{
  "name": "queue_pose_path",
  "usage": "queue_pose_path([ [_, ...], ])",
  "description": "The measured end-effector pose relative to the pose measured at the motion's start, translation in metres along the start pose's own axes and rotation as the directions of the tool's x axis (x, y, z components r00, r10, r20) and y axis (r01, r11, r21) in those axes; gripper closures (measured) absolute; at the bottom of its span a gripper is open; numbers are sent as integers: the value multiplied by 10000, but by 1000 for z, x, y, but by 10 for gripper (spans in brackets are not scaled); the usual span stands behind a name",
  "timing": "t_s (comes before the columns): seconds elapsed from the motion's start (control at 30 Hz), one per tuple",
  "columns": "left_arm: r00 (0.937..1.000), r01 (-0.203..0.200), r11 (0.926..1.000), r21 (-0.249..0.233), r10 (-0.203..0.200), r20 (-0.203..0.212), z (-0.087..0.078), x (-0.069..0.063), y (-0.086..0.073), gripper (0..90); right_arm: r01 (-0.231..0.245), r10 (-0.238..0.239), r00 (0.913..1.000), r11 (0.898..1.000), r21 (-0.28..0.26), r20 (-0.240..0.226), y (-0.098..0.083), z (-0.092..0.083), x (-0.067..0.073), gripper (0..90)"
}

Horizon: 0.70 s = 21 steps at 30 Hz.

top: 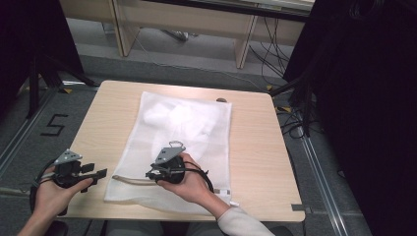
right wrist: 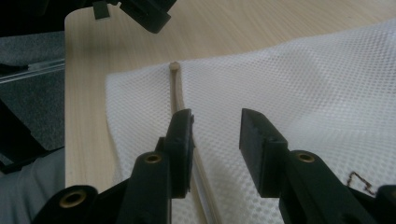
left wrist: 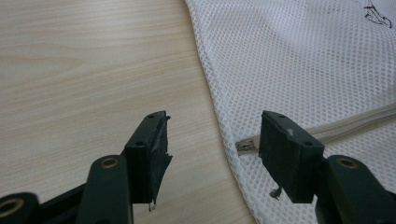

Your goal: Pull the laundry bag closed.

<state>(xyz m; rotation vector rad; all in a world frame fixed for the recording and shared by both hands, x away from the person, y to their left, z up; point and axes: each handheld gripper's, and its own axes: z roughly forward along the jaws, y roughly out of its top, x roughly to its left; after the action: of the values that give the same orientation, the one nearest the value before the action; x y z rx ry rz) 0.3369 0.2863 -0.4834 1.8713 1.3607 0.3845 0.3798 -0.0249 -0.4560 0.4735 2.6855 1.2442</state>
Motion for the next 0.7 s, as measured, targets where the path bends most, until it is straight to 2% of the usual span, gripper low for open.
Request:
queue_pose_path([
  [0.1,10000,-6,10000,-8,6,-20,0,0,0,417,83,-83,9999,10000,-25,-81,3,4,1,662],
  [0.17,9997,247,9995,-176,-246,10,1,-2,0,417,124,-123,9998,9999,35,-161,7,8,3,660],
  [0.23,9997,227,9996,-163,-227,-15,1,-2,0,417,263,-260,9994,9996,139,-215,9,12,4,660],
  [0.27,9997,224,9996,-151,-224,-32,1,-2,0,417,189,-181,9992,9996,221,-358,12,16,6,659],
  [0.37,9997,229,9996,-165,-230,-52,1,-2,0,417,412,-403,9985,9989,221,-375,14,21,8,662],
  [0.47,9997,221,9996,-157,-222,-43,1,-1,0,417,341,-330,9990,9989,333,-314,17,27,12,672],
  [0.53,9997,242,9996,-170,-243,-63,1,-1,0,417,518,-510,9983,9983,279,-296,20,30,12,673],
  [0.57,9997,238,9996,-176,-240,-73,1,-1,0,417,345,-336,9990,9988,338,-284,21,31,14,681],
  [0.6,9999,119,9999,-69,-120,-87,0,0,0,418,534,-525,9982,9980,323,-282,22,32,13,685],
  [0.63,10000,-7,10000,43,7,-65,-1,1,0,418,490,-480,9982,9984,287,-347,23,33,13,687],
  [0.7,10000,40,10000,24,-40,-58,-1,1,0,418,536,-521,9979,9978,391,-384,25,35,13,696],
])
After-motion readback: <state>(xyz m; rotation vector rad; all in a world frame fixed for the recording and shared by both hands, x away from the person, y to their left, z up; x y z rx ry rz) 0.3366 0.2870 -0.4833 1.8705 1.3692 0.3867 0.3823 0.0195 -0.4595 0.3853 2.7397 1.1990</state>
